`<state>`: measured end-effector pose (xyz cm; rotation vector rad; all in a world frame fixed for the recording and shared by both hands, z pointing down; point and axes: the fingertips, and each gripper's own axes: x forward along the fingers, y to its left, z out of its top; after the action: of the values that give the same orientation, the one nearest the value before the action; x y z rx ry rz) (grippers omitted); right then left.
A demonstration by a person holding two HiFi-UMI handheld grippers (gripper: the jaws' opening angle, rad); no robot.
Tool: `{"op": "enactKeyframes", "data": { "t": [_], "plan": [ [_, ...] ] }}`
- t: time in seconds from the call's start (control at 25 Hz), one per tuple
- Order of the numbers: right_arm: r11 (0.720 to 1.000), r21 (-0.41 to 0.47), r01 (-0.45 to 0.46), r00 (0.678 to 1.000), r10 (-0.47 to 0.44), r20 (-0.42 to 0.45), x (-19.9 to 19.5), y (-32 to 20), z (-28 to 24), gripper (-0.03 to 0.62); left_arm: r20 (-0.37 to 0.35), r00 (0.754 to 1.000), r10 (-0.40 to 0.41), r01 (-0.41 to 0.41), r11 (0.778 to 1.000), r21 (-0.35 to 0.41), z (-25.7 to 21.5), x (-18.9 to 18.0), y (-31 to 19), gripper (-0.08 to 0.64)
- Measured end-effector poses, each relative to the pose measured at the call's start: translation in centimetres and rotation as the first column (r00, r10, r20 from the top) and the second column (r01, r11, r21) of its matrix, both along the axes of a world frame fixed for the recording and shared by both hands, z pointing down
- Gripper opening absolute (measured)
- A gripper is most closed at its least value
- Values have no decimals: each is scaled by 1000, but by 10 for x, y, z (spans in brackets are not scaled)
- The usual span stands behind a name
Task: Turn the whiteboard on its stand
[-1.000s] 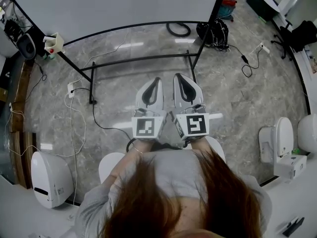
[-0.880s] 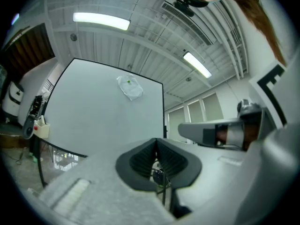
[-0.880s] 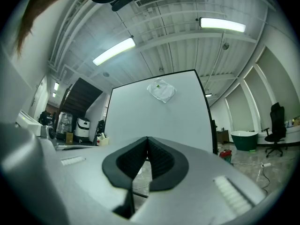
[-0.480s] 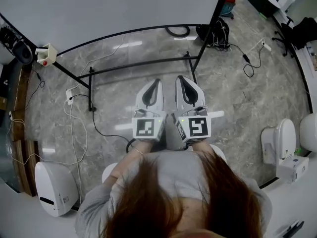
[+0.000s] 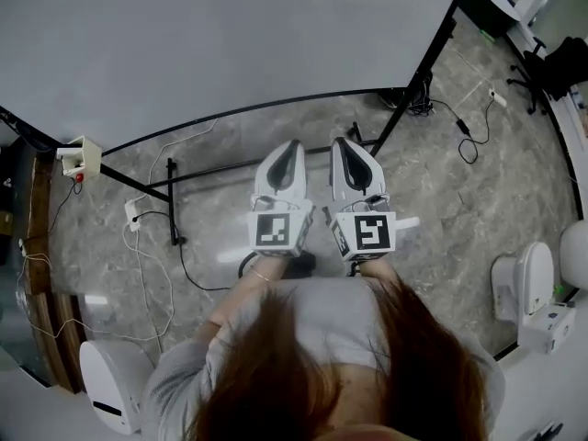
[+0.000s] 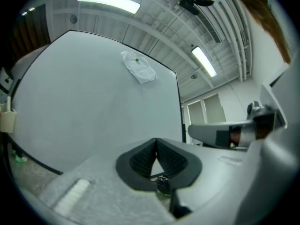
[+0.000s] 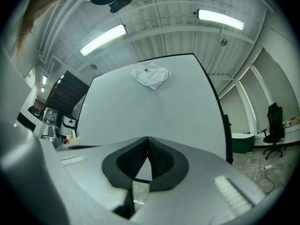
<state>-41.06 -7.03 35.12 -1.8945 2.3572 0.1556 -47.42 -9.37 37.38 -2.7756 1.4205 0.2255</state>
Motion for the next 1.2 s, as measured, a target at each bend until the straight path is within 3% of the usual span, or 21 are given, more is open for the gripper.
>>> {"op": "enactKeyframes", "data": {
  "t": [0.24,0.6,0.76,1.0,1.2],
  "plan": [
    [1000,18,-8,1000,8,-2,1,-58,-13,3,6,1000,7,-7,1000,2,-4,0,-58,2],
    [1000,5,5,1000,-5,-25,23,-96,-17,3,-7,1000,31,-31,999,-22,-4,31,-91,2],
    [998,48,36,998,-34,-58,38,-104,-27,3,-32,998,50,-51,999,-11,-12,37,-96,2],
    [988,152,16,983,12,-183,113,-120,-65,3,-34,992,123,-124,991,-44,-3,45,-106,2],
    [989,125,81,974,-52,-221,168,-118,-93,3,-16,978,209,-210,976,-50,-3,71,-101,2]
  ]
}}
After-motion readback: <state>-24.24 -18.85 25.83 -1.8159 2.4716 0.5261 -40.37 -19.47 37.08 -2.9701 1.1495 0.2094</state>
